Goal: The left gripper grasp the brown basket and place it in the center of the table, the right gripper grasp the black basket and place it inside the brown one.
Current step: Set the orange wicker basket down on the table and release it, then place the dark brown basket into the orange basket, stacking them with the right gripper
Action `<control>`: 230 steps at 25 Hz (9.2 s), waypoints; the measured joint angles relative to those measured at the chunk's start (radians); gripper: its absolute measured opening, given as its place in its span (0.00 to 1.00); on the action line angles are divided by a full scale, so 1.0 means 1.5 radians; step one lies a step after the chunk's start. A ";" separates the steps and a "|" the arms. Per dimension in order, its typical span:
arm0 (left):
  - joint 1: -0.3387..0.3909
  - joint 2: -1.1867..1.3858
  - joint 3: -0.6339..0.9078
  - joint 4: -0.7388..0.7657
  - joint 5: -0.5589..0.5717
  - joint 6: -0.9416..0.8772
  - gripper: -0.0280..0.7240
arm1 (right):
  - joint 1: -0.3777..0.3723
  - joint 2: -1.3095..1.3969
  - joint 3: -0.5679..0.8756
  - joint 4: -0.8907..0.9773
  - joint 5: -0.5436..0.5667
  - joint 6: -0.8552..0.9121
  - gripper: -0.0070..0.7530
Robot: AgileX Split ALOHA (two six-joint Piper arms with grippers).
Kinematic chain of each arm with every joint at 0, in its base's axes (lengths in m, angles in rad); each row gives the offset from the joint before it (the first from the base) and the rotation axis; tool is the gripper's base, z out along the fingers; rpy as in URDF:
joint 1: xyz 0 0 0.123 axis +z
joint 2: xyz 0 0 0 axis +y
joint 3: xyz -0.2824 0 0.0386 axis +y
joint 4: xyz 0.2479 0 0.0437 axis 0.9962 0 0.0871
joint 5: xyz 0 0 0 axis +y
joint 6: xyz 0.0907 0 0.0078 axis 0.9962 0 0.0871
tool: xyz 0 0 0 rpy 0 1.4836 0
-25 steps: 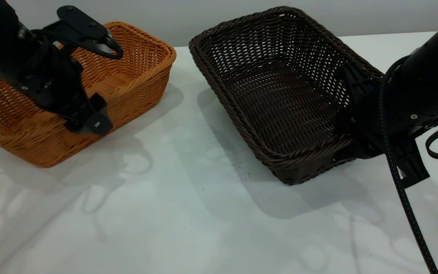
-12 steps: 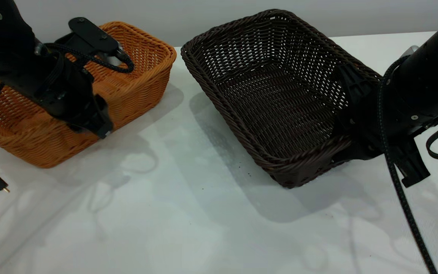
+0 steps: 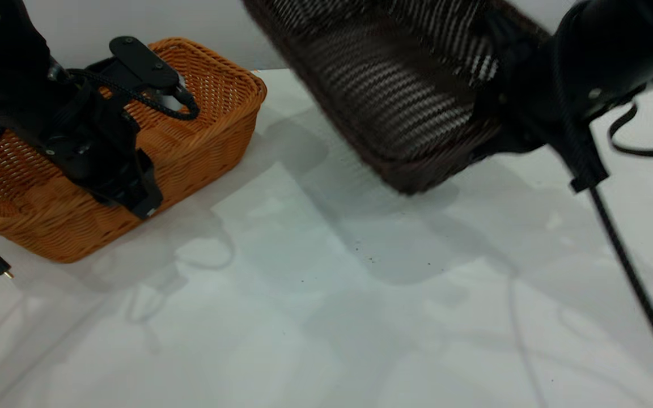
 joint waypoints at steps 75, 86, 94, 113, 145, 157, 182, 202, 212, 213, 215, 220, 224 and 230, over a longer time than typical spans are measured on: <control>-0.300 -0.094 0.003 -0.122 0.203 0.148 0.94 | -0.166 -0.013 -0.227 -0.385 0.343 -0.041 0.16; -0.318 -0.286 0.002 -0.124 0.187 0.118 0.94 | -0.166 -0.013 -0.227 -0.386 0.350 -0.056 0.16; -0.341 -0.477 0.002 -0.123 0.129 0.099 0.93 | -0.165 -0.012 -0.237 -0.390 0.428 -0.123 0.16; -0.341 -0.556 -0.084 -0.124 0.057 0.041 0.93 | -0.010 0.117 -0.508 -0.617 0.674 -0.164 0.16; -0.341 -0.556 -0.084 -0.122 0.066 0.043 0.93 | -0.010 0.232 -0.511 -0.607 0.697 -0.061 0.16; -0.340 -0.556 -0.084 -0.122 0.070 0.042 0.93 | -0.010 0.254 -0.512 -0.622 0.692 -0.056 0.16; -0.340 -0.556 -0.084 -0.122 0.071 0.042 0.93 | -0.010 0.253 -0.513 -0.601 0.700 -0.094 0.76; -0.340 -0.556 -0.084 -0.122 0.090 0.042 0.93 | -0.010 0.255 -0.533 -0.637 0.706 -0.095 0.78; -0.339 -0.555 -0.084 -0.122 0.091 0.042 0.93 | -0.010 0.255 -0.583 -0.622 0.693 -0.084 0.84; -0.339 -0.555 -0.084 -0.122 0.091 0.042 0.93 | -0.011 0.255 -0.583 -0.623 0.693 -0.084 0.84; -0.339 -0.555 -0.084 -0.122 0.091 0.043 0.93 | -0.011 0.255 -0.583 -0.620 0.694 -0.084 0.84; -0.339 -0.555 -0.084 -0.122 0.092 0.045 0.93 | -0.011 0.254 -0.584 -0.616 0.697 -0.084 0.84; -0.339 -0.555 -0.084 -0.122 0.093 0.045 0.93 | -0.011 0.254 -0.585 -0.629 0.698 -0.085 0.84; -0.339 -0.555 -0.084 -0.122 0.096 0.045 0.93 | -0.011 0.248 -0.585 -0.632 0.698 -0.086 0.84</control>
